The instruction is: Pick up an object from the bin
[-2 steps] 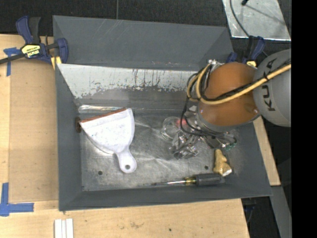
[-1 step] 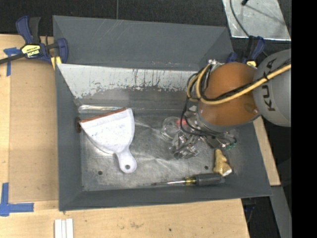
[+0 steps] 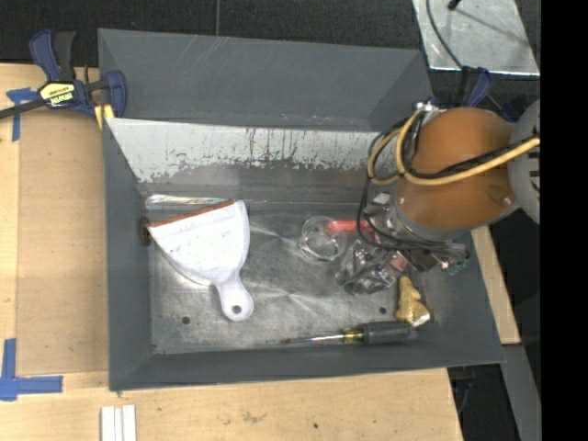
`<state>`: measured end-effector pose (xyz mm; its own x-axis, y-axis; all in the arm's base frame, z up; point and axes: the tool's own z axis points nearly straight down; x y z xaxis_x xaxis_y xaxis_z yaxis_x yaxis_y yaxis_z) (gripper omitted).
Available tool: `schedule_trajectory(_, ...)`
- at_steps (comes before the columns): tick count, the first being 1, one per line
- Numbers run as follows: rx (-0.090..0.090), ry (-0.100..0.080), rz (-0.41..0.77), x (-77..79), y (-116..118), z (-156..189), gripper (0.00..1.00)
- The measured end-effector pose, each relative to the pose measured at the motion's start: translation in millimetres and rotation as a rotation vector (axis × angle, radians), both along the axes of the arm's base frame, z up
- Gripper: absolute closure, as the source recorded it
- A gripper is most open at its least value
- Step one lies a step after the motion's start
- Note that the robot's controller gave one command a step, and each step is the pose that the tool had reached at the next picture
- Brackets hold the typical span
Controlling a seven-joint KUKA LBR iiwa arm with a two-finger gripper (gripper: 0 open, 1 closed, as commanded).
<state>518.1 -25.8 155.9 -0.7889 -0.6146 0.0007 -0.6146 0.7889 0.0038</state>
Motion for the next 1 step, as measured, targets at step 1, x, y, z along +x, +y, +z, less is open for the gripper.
schedule_trajectory(1,-0.003,-0.006,0.032,23.7,-40.3,27.6,1.00)
